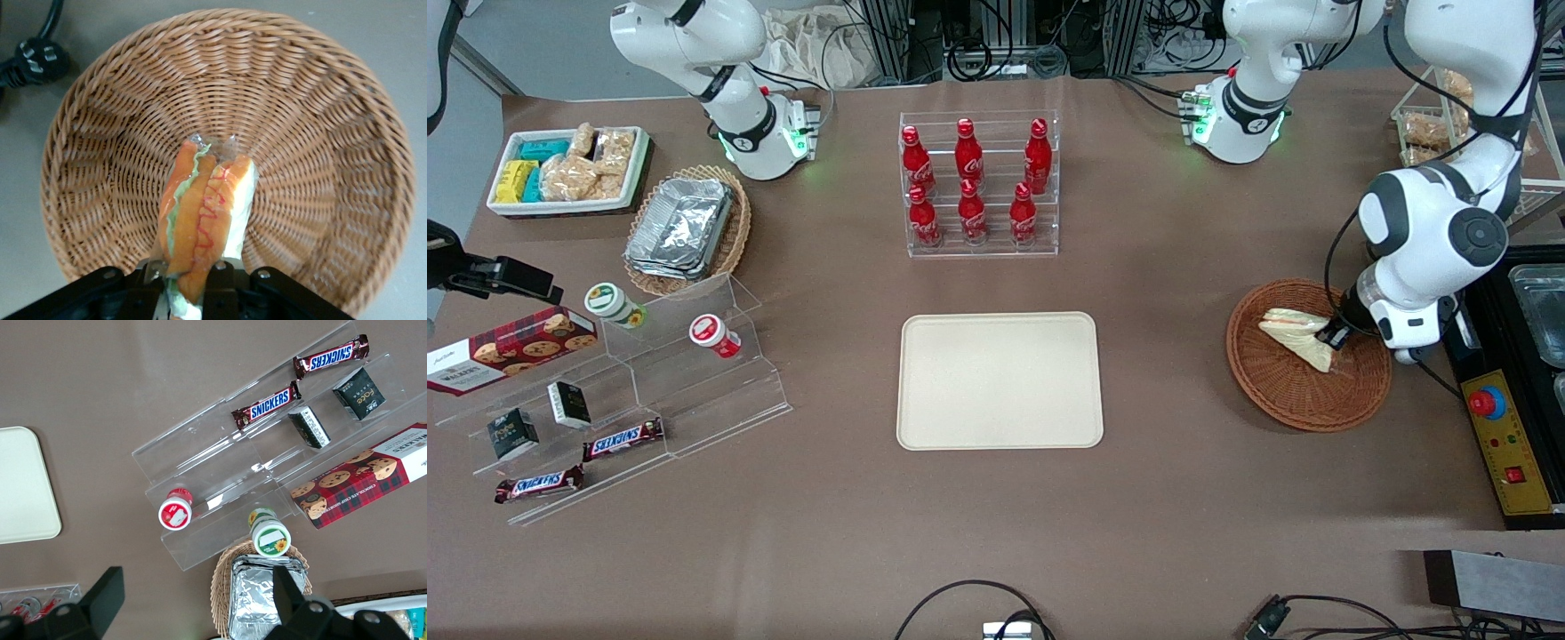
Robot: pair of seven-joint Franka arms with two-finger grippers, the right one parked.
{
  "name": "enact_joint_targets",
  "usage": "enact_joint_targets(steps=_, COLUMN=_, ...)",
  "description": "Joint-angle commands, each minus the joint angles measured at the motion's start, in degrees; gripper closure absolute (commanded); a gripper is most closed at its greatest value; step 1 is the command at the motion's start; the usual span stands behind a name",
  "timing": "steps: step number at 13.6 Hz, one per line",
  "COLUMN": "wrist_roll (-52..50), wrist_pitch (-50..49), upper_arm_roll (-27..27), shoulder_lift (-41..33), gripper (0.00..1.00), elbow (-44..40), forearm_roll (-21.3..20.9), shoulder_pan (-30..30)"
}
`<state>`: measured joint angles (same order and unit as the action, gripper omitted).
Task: Place sandwich from basket to tray
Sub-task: 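Lift the sandwich out of the basket and carry it toward the tray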
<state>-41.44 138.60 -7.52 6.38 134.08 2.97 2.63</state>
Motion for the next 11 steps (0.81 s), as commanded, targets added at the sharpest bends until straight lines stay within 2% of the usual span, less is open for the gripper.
enact_joint_targets(steps=1, wrist_roll=4.59, wrist_pitch=-8.22, upper_arm_roll=0.57, shoulder_lift=-4.78, gripper=1.00, elbow=-2.67, forearm_roll=0.28, shoulder_pan=0.10)
enact_joint_targets(steps=4, wrist_roll=7.25, wrist_pitch=-20.96, upper_arm_roll=3.63, shoulder_lift=-6.11, gripper=1.00, elbow=-10.74, forearm_roll=0.28, shoulder_pan=0.10)
enact_joint_targets(steps=6, wrist_roll=6.28, wrist_pitch=-25.91, upper_arm_roll=7.23, shoulder_lift=-7.42, gripper=1.00, elbow=-14.02, forearm_roll=0.46, shoulder_pan=0.10)
enact_joint_targets(steps=11, wrist_roll=4.70, wrist_pitch=-26.72, upper_arm_roll=15.93, shoulder_lift=-9.19, gripper=1.00, elbow=-16.31, forearm_roll=0.46, shoulder_pan=0.10)
